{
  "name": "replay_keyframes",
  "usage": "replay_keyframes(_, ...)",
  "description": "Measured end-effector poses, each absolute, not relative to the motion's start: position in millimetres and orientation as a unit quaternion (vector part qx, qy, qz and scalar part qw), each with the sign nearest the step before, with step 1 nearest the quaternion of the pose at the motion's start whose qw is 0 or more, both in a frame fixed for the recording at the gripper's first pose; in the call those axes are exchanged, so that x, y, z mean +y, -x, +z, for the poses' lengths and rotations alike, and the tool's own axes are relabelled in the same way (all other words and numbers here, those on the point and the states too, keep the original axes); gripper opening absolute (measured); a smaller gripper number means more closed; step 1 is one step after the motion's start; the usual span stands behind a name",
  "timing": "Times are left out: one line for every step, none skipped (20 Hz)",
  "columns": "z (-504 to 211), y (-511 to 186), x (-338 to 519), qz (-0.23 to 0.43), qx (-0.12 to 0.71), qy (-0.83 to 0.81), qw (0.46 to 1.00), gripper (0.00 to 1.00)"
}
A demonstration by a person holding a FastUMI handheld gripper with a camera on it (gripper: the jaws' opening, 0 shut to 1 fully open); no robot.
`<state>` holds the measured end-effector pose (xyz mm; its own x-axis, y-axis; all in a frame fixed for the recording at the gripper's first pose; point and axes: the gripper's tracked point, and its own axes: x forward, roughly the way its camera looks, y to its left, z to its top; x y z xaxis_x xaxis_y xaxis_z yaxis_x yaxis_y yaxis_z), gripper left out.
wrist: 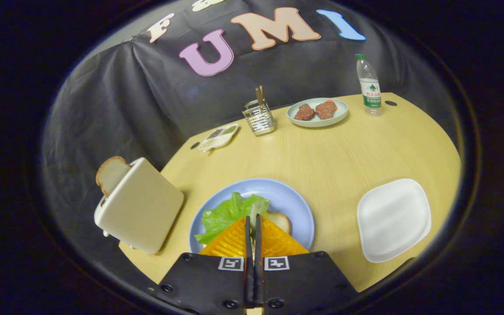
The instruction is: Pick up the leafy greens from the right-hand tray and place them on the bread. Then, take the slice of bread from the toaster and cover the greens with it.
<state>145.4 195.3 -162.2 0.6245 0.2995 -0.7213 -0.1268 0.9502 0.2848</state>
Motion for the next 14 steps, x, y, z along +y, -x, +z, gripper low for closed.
replay_keyframes(-166.7,-143.8,192.2,0.118,0.421,-0.091,0.895,0.04)
replay_keyframes(-172.1,-140.4,191.9,0.120,0.428,-0.080,0.892,0.04)
replay_keyframes(-175.5,-138.3,189.7,0.121,0.433,-0.065,0.891,0.05)
replay_keyframes(-173.9,-133.4,187.4,0.124,0.436,-0.050,0.890,0.06)
replay_keyframes(-176.2,-131.9,183.4,0.122,0.438,-0.032,0.890,0.13)
replay_keyframes(-174.6,-129.1,179.1,0.121,0.437,-0.016,0.891,0.20)
replay_keyframes(-171.2,-128.1,176.2,0.120,0.433,-0.002,0.893,0.27)
replay_keyframes(-167.0,-127.1,174.7,0.122,0.428,0.006,0.896,0.35)
replay_keyframes(-158.8,-126.6,176.9,0.129,0.421,0.010,0.898,0.42)
replay_keyframes(-151.0,-126.1,178.4,0.134,0.412,0.018,0.901,0.49)
replay_keyframes(-137.7,-125.1,177.6,0.138,0.401,0.029,0.905,0.57)
replay_keyframes(-131.5,-126.2,179.2,0.141,0.392,0.039,0.908,0.64)
replay_keyframes(-120.3,-127.0,182.2,0.143,0.383,0.044,0.912,0.71)
replay_keyframes(-109.8,-125.6,188.9,0.149,0.378,0.041,0.913,0.78)
